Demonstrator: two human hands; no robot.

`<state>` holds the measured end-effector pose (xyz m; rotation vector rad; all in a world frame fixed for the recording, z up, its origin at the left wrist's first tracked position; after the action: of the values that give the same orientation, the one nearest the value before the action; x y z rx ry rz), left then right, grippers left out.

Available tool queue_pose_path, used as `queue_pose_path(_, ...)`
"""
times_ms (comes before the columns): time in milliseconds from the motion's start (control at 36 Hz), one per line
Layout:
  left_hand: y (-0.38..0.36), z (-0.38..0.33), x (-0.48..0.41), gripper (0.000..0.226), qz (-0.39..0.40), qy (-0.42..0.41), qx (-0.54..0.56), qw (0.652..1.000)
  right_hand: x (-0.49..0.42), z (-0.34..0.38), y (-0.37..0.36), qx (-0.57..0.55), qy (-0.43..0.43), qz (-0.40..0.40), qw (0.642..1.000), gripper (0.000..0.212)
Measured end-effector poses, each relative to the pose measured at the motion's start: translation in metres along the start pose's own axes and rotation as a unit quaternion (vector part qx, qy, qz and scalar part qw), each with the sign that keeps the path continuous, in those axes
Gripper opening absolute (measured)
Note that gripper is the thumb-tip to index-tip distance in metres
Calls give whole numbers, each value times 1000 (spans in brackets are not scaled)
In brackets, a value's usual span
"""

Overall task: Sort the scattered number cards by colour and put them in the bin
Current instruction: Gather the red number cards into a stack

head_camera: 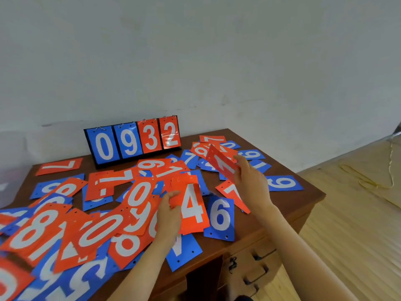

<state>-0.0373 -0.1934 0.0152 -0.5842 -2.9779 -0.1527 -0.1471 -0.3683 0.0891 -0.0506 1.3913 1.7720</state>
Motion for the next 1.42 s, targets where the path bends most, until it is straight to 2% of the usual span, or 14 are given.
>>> queue_pose_path(111,11,-1,4,42,-3,-9,15,1000,16,22,-3,-241,-48,-29,969,28)
queue_pose_path(222,19,0,10,39,-7,-10,38,999,29,40,-26,-387,-144,52,909,23)
queue_pose_path(306,28,-1,12,40,-37,-30,32,998,40,49,-45,-413,-190,95,886,22)
queue_pose_path(389,40,-1,12,41,-84,-50,19,995,49,56,-60,-415,-221,117,875,22)
queue_pose_path(472,53,-1,13,42,-116,-52,27,992,54,62,-70,-444,-256,132,849,17)
queue_pose_path(639,63,0,11,33,-109,-43,59,991,58,78,-79,-468,-246,147,836,12)
queue_pose_path(861,55,1,13,38,-85,-70,75,991,64,84,-74,-430,-171,154,873,15)
queue_pose_path(917,51,3,12,37,-68,-81,65,992,64,80,-71,-394,-155,159,892,18)
queue_pose_path(1028,42,5,13,40,-38,-69,74,994,42,39,-63,-283,-149,122,940,38)
queue_pose_path(1111,33,5,14,40,-28,-62,63,996,19,-15,-63,-117,-189,145,964,52)
queue_pose_path(1167,25,5,16,41,-14,-49,60,997,10,-47,-65,2,-226,211,951,65)
queue_pose_path(1222,16,6,17,44,1,-36,66,997,5,-70,-65,59,-269,259,926,80)
queue_pose_path(1306,3,5,17,46,18,-26,53,998,-2,-87,-62,86,-300,278,908,96)
queue_pose_path(1417,-13,3,14,42,35,-26,26,999,-10,-89,-57,107,-306,286,902,101)
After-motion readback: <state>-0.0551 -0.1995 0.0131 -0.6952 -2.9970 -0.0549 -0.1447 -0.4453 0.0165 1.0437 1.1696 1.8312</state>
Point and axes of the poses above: each hand's wrist, its own x-axis away from the middle knuckle, its own y-axis out of the back of the hand, z = x × y, the point moved 2 cm from there along -x, towards the middle knuckle, and after that the axes turned 1 degree about y, right-handed, at the moved point
